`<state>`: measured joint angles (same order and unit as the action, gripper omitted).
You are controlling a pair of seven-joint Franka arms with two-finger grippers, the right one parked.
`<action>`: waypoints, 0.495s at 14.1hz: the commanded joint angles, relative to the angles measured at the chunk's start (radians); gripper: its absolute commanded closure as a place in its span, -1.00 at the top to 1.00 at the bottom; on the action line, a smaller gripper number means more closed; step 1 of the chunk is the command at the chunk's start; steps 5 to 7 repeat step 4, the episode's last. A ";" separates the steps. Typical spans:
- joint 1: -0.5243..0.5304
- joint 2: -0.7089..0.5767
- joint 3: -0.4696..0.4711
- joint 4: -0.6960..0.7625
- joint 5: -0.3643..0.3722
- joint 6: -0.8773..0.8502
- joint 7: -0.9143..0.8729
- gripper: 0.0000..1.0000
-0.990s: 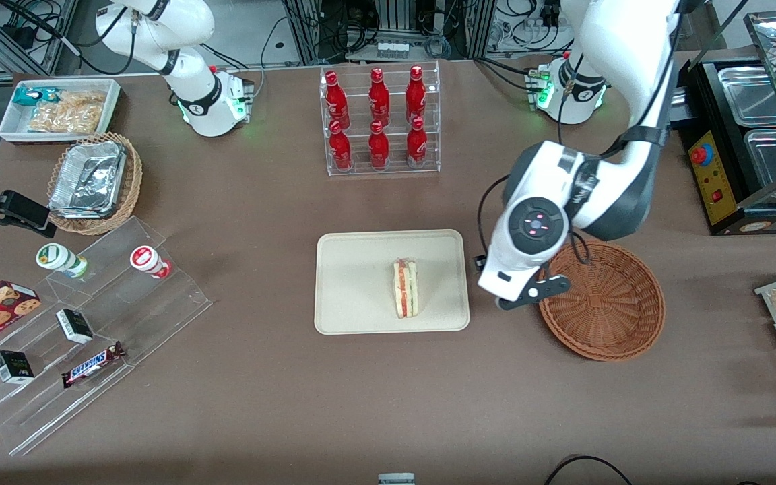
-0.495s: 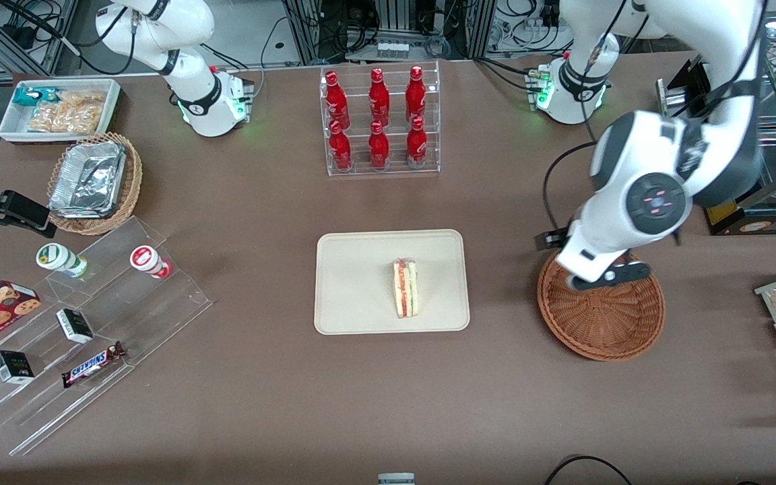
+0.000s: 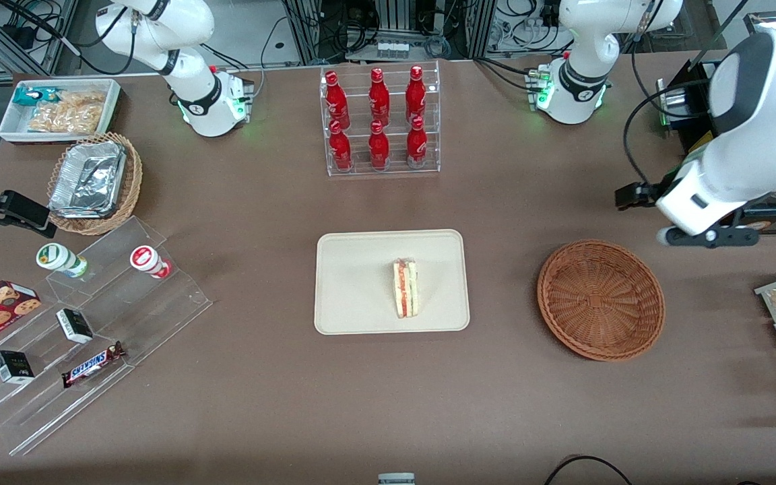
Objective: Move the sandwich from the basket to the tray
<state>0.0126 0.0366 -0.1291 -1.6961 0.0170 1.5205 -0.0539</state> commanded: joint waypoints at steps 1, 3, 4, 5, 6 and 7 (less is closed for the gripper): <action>0.032 -0.049 0.000 0.005 0.015 -0.003 0.065 1.00; 0.032 -0.046 0.032 0.041 0.014 0.013 0.066 1.00; 0.032 -0.044 0.049 0.052 0.014 0.018 0.065 1.00; 0.032 -0.044 0.049 0.052 0.014 0.018 0.065 1.00; 0.032 -0.044 0.049 0.052 0.014 0.018 0.065 1.00; 0.032 -0.044 0.049 0.052 0.014 0.018 0.065 1.00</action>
